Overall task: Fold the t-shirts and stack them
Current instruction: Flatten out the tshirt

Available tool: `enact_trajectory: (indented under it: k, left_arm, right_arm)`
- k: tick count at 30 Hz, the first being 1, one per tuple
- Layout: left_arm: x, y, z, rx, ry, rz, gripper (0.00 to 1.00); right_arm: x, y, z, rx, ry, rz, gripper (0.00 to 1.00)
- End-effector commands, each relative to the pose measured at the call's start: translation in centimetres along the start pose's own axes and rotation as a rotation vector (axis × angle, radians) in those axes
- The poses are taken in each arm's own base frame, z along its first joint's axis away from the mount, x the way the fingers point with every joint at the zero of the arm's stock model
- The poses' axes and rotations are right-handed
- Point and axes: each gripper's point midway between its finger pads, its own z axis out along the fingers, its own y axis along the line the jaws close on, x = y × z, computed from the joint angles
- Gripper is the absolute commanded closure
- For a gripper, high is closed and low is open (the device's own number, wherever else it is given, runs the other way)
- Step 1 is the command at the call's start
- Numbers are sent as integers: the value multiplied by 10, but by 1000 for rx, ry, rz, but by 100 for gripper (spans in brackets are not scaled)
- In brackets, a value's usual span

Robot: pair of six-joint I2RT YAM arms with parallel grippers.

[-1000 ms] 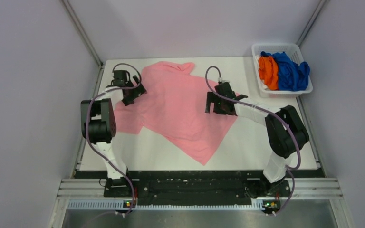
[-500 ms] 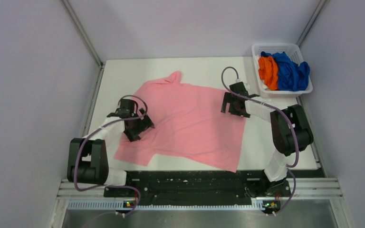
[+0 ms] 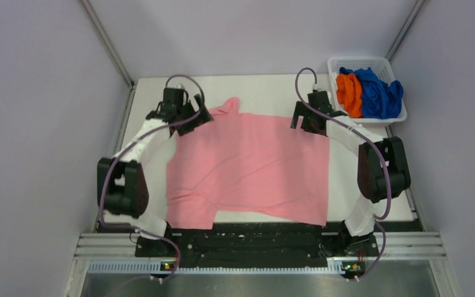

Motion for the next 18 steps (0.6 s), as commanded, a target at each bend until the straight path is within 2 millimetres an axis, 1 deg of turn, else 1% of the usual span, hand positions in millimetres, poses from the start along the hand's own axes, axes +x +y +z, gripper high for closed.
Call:
enact_trajectory:
  k: [1,4,5,7,9,13,16,18]
  left_arm:
    - [-78,-40,67,64,-95,138,6]
    - [-96,-58,112,92,-9,157,19]
    - [-100,-65,123,118,5,163,23]
    - [-109,-72,141,138,6,163,28]
    - [-115,-76,153,156,-6,167,34]
    - [-111,-80,169,209,-11,163,40]
    - [-99,-76,184,226,22,156,49]
    - [-93,-69,192,206,38,149,51]
  right_arm:
    - [-3,34,-17,-103,-32,-62,1]
    - [19,37,-18,-106,3,-63,1]
    - [27,34,-17,-98,12,-64,1]
    - [34,27,-16,-69,14,-55,1]
    - [40,20,-16,-41,28,-53,1]
    - [50,12,-16,-12,49,-47,1]
    - [59,5,-16,19,73,-44,1]
    - [62,2,-17,32,84,-44,1]
